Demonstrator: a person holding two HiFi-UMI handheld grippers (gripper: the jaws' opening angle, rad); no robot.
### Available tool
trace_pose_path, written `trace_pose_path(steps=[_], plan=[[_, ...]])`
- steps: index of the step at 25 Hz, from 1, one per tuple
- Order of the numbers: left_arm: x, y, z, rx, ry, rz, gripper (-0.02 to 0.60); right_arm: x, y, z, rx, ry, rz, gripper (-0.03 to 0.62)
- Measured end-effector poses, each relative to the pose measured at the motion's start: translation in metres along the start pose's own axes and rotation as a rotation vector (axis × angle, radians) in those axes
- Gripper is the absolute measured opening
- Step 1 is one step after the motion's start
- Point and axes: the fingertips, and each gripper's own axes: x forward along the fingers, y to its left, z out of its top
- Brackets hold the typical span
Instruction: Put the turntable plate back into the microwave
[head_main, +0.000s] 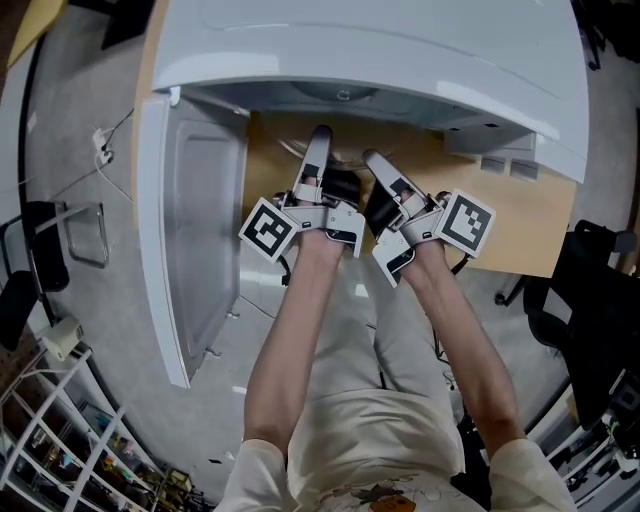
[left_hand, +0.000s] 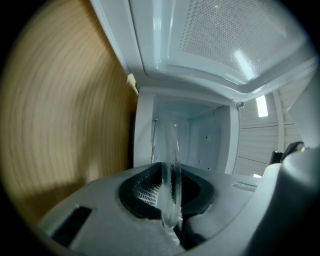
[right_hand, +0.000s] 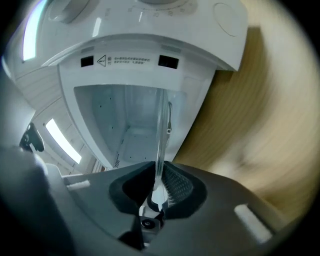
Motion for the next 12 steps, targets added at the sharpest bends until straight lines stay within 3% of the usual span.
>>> trace_pose_path(steps=[8, 12], plan=[[0.011, 0.004, 0.001, 0.027, 0.028, 0.0, 0.033, 0.003, -0.006, 0.008, 0.071, -0.048, 0.002, 0.046], [0.016, 0.003, -0.002, 0.033, 0.082, -0.038, 0.073, 0.004, -0.005, 0.014, 0.106, -0.061, 0.004, 0.043]])
